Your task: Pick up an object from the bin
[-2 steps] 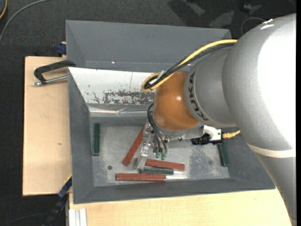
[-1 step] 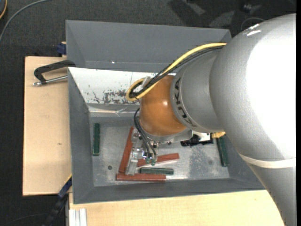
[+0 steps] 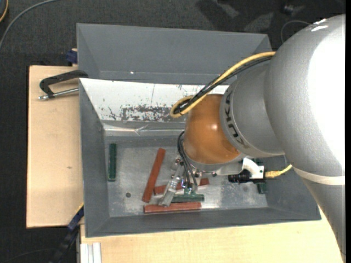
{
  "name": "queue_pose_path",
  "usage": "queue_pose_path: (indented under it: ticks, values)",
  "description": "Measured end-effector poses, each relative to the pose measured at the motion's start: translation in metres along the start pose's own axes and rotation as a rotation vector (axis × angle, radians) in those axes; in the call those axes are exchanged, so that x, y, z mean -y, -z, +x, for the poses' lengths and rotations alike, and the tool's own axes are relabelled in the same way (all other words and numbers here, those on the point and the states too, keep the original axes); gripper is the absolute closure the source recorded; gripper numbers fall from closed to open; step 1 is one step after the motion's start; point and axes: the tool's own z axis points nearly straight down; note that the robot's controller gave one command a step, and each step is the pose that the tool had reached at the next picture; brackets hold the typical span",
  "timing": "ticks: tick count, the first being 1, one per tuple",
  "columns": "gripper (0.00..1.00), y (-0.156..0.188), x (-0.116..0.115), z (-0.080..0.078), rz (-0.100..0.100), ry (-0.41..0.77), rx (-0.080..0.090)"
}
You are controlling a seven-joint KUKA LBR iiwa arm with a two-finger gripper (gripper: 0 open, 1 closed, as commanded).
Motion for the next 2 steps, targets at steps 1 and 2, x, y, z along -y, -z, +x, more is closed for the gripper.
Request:
queue_pose_path:
  ticks: [1, 2]
  values:
    - [1.00, 0.000, -0.001, 0.000, -0.001, 0.002, 0.000]
    - [1.00, 0.147, -0.029, -0.012, -0.005, 0.431, 0.011]
